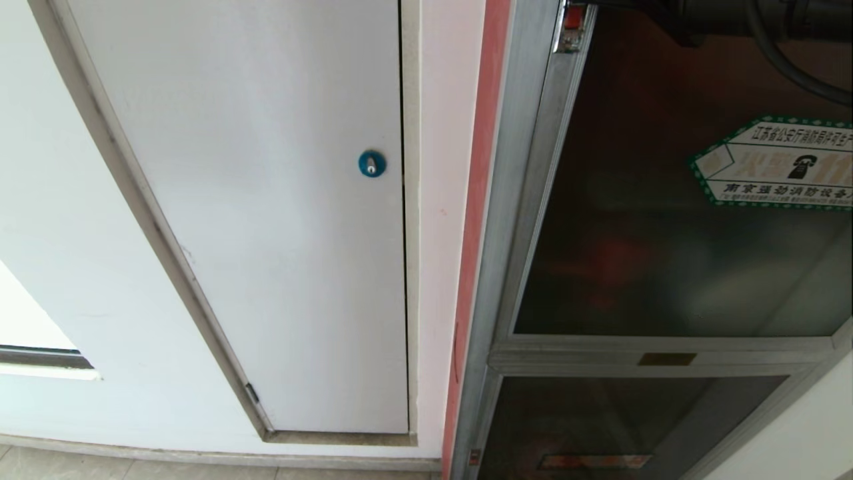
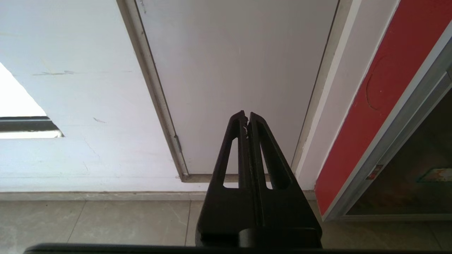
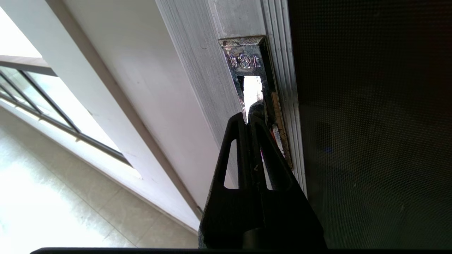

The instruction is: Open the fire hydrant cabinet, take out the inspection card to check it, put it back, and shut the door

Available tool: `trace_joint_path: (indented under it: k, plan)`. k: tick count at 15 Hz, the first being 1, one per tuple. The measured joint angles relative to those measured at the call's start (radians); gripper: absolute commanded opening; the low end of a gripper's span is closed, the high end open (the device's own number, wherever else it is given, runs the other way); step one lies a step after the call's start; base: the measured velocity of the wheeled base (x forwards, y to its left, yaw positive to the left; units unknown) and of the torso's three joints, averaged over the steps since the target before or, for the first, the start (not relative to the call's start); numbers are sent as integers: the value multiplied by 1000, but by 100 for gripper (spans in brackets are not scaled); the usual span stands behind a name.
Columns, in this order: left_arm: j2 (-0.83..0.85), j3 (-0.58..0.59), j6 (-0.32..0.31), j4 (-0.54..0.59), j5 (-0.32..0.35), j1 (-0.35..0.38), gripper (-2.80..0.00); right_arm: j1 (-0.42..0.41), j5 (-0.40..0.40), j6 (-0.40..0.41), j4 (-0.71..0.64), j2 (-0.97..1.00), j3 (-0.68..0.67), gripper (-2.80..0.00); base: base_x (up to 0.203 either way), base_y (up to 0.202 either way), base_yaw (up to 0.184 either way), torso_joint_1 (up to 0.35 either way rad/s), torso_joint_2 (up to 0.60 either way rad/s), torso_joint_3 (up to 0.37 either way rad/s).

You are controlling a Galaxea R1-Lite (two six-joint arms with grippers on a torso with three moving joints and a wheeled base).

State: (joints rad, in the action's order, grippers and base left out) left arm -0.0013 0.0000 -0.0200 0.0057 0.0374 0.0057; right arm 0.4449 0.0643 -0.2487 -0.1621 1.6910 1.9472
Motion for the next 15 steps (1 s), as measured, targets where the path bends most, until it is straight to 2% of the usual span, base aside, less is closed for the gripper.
trace_joint_path:
  k: [15]
  plan:
    - [0, 0, 0, -1, 0, 0, -280, -32, 2, 4, 17, 23, 10, -280, 0, 0, 0, 0, 0, 0]
